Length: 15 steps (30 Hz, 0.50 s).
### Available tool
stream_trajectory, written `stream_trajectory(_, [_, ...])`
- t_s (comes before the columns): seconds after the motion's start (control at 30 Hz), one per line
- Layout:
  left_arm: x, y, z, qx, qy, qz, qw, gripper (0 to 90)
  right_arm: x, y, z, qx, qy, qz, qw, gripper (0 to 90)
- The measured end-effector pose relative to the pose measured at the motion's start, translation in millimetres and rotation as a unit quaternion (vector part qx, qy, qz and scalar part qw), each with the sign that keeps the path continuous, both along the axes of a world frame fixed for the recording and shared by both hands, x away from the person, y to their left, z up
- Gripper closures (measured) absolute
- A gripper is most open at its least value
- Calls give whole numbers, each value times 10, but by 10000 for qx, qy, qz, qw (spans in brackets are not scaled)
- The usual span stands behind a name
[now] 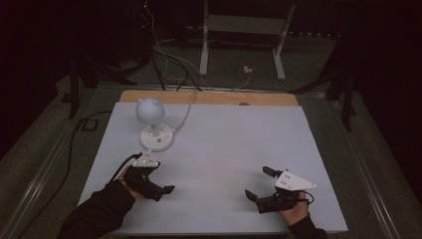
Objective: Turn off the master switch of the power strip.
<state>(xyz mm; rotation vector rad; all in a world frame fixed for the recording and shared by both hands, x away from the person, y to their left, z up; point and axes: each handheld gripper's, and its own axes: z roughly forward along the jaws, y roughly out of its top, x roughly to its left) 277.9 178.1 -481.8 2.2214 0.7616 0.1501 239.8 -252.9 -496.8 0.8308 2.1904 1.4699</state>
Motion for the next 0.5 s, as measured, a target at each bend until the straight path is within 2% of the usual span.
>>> stream_trajectory(0.1, [-46,66,-70,46,64,-4,10000,5,-3,6,-6,-29,8,6,10000,0])
stream_trajectory(0.33, [-168,212,-228,168,-60,-65,9998,4,-2,8,-7,-29,13,4,10000,0])
stream_trajectory(0.5, [-225,301,-314,159,-61,31,9999,4,0,11,-14,-44,32,11,10000,0])
